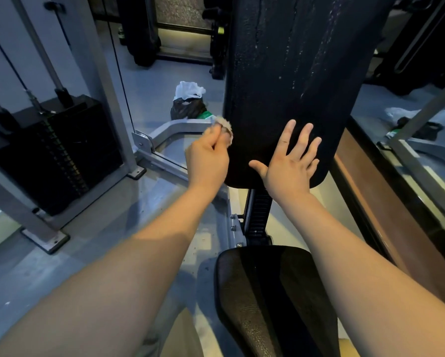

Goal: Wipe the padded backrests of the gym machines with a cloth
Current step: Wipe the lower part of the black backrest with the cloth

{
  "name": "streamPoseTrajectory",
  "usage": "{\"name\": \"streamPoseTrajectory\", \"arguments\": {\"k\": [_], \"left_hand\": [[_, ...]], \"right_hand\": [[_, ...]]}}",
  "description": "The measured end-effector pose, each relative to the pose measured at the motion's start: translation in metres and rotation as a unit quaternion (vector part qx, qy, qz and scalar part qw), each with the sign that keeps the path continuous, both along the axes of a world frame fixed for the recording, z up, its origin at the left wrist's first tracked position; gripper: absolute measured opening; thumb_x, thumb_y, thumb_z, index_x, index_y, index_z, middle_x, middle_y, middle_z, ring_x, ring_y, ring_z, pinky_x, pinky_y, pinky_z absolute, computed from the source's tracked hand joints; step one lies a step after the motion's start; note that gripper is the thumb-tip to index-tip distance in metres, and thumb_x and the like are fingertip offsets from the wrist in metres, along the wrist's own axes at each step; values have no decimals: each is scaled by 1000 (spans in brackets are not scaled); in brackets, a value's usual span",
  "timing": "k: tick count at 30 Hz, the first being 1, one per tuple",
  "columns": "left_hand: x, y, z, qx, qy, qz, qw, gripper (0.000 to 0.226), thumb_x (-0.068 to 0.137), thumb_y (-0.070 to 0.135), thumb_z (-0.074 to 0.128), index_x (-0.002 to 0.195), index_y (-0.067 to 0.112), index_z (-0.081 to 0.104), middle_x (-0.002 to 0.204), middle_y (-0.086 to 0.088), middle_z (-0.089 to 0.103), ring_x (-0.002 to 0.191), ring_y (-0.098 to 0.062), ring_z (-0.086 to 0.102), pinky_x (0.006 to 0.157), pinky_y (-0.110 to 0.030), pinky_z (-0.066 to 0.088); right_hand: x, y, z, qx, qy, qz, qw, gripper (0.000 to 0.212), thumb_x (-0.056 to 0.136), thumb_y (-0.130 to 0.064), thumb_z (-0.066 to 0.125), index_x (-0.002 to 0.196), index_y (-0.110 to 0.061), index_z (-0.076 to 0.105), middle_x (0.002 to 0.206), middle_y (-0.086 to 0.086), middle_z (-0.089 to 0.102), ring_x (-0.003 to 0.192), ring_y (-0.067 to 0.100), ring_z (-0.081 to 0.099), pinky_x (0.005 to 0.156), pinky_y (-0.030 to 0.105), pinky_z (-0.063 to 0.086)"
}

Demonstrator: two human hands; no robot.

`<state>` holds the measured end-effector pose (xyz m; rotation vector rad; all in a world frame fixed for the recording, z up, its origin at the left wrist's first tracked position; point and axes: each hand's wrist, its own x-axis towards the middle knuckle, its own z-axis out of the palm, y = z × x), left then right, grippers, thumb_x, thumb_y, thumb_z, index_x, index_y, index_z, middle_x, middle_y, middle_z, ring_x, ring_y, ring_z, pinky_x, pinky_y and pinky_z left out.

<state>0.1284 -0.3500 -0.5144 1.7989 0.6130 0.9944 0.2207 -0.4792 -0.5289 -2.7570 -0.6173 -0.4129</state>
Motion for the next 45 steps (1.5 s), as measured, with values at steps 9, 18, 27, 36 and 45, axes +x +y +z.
{"name": "streamPoseTrajectory", "arguments": {"k": [9, 18, 27, 36, 45], "left_hand": [[-10, 2, -24, 202, 128, -13, 971, 20, 104, 18, 50, 99, 8, 66, 93, -10, 68, 83, -31, 63, 77, -44, 49], [31, -1, 84, 432, 27, -71, 899, 51, 99, -1, 52, 149, 5, 45, 157, -14, 40, 147, -30, 35, 121, -32, 29], [53, -38, 23, 576, 171, -113, 791, 60, 97, -5, 49, 155, 5, 34, 165, -17, 20, 153, -39, 13, 126, -47, 15], [83, -30, 107, 553, 129, -82, 819, 54, 100, -4, 44, 152, 8, 43, 163, -10, 30, 153, -33, 20, 121, -42, 25], [45, -46, 44, 618, 251, -235, 707, 61, 101, -3, 38, 158, 17, 27, 168, -7, 12, 156, -21, 1, 124, -26, -3]], "right_hand": [[2, -3, -3, 5, -7, 2, 1000, 119, 83, -76, 53, 158, -20, -20, 165, 20, -19, 150, 52, -8, 116, 69, 17], [-2, -29, 12, 32, 32, 53, 998, 115, 81, -73, 57, 157, -34, -20, 165, 7, -22, 152, 44, -11, 117, 65, 15], [13, -74, 13, 32, 61, 146, 987, 101, 79, -42, 65, 159, -40, 3, 168, -4, -13, 155, 27, -10, 120, 53, 17], [23, -94, 14, 54, 71, 171, 981, 91, 83, -19, 59, 160, -38, 13, 168, -11, -2, 156, 17, -3, 122, 41, 24], [26, -107, 15, 57, 65, 191, 978, 79, 86, -15, 58, 157, -31, 25, 167, -11, 5, 155, 14, 3, 118, 39, 32]]}}
